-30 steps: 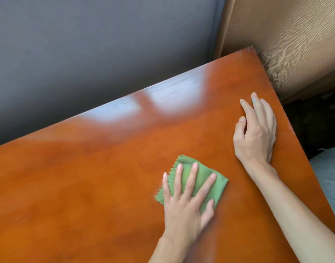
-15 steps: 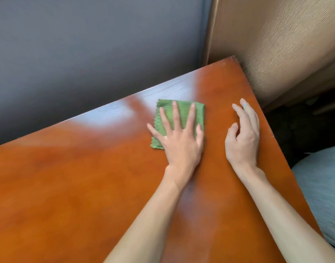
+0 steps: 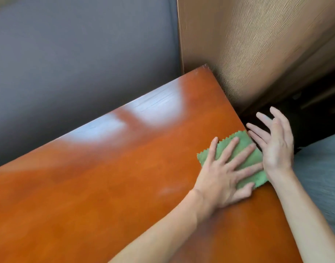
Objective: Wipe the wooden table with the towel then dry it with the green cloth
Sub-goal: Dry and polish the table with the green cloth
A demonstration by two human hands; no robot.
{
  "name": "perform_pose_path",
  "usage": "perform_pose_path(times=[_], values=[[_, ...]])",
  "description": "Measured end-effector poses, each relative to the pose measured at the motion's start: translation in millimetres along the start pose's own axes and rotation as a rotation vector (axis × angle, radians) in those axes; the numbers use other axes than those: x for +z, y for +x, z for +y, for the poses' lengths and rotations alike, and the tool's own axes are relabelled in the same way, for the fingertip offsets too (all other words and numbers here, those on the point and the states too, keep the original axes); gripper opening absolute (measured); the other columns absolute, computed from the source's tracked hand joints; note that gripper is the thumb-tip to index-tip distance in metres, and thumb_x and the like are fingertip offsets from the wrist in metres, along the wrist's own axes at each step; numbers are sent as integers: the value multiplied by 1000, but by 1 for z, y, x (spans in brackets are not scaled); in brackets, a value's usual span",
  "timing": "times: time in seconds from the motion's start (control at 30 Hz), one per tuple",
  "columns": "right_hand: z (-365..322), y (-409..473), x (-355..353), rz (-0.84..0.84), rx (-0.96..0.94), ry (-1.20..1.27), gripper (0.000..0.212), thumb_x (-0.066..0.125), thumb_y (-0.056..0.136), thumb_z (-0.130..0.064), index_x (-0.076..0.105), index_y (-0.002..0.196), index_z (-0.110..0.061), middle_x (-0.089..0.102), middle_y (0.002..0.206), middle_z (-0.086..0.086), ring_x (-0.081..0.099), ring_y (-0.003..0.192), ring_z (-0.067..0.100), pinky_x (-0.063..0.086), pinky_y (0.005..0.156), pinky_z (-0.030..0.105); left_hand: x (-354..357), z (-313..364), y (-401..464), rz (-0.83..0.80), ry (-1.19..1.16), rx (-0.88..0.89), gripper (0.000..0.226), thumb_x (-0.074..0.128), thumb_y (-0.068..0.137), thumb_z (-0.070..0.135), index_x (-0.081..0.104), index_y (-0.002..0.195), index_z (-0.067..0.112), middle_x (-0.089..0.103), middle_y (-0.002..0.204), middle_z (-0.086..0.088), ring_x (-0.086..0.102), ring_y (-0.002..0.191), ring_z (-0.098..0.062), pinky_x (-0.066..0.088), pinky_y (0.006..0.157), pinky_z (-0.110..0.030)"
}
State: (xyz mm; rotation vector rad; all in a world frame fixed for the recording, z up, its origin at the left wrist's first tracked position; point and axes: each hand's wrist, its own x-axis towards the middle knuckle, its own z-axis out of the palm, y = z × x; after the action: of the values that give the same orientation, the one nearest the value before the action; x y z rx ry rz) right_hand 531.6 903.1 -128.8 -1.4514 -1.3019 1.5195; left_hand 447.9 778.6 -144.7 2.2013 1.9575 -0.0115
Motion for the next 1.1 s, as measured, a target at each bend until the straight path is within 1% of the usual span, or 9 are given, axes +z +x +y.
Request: perform_pose_path(times=[0.13,0.23,0.33,0.43,0.53,0.7,0.93,1.03,1.1], values=[[-2,5,0,187,55,32,43,30,107,-33,34,148,-21,53,142,4,64,116,17,51,98,26,-19,-78,59,107,-52,-191,54,36,97,57,37,150,46,26,164,6,13,153,-30,5,118,-63],[2,1,9,104,-33,-258,46,31,106,-36,30,150,-24,49,145,-1,57,120,11,44,95,22,-33,-138,92,155,-64,-416,51,35,100,55,37,150,45,30,162,4,18,152,-29,9,118,-61],[5,-6,27,-53,-145,-591,49,33,104,-39,27,151,-27,43,151,-3,54,121,14,41,93,32,-42,-172,116,152,-64,-558,51,28,102,52,36,150,39,47,149,2,36,140,-27,24,113,-54],[8,-10,40,14,-246,-834,50,30,103,-41,30,149,-23,48,148,-4,59,121,26,47,88,45,-41,-166,127,179,-102,-679,51,26,104,48,37,150,30,53,143,-1,42,134,-30,29,109,-51],[13,-12,40,117,-277,-745,47,29,103,-39,34,147,-20,53,143,-4,63,114,26,49,79,45,-28,-120,103,232,-62,-603,57,26,104,45,28,157,24,29,162,-3,19,151,-30,11,120,-55],[17,-15,38,168,-313,-614,45,34,102,-32,39,143,-17,57,140,-1,65,111,26,51,77,47,-14,-81,47,146,-63,-288,60,27,101,51,29,156,29,25,165,-2,19,152,-28,10,121,-56],[17,-11,41,205,-335,-609,44,29,102,-31,45,140,-16,59,136,0,65,108,22,47,78,35,-35,-152,122,142,-95,-702,59,23,104,49,21,158,24,27,163,-4,20,149,-30,11,119,-56],[18,-12,39,204,-354,-440,42,31,102,-23,47,138,-10,57,131,-5,66,111,21,52,89,41,-18,-90,94,159,-66,-638,64,23,103,49,17,159,20,12,167,-10,7,153,-36,3,119,-62],[20,-12,35,209,-383,-327,40,32,103,-17,47,137,-4,57,135,3,63,115,20,51,97,43,-5,-39,55,155,-88,-517,64,25,101,50,21,159,21,13,167,-11,6,153,-38,4,118,-64]])
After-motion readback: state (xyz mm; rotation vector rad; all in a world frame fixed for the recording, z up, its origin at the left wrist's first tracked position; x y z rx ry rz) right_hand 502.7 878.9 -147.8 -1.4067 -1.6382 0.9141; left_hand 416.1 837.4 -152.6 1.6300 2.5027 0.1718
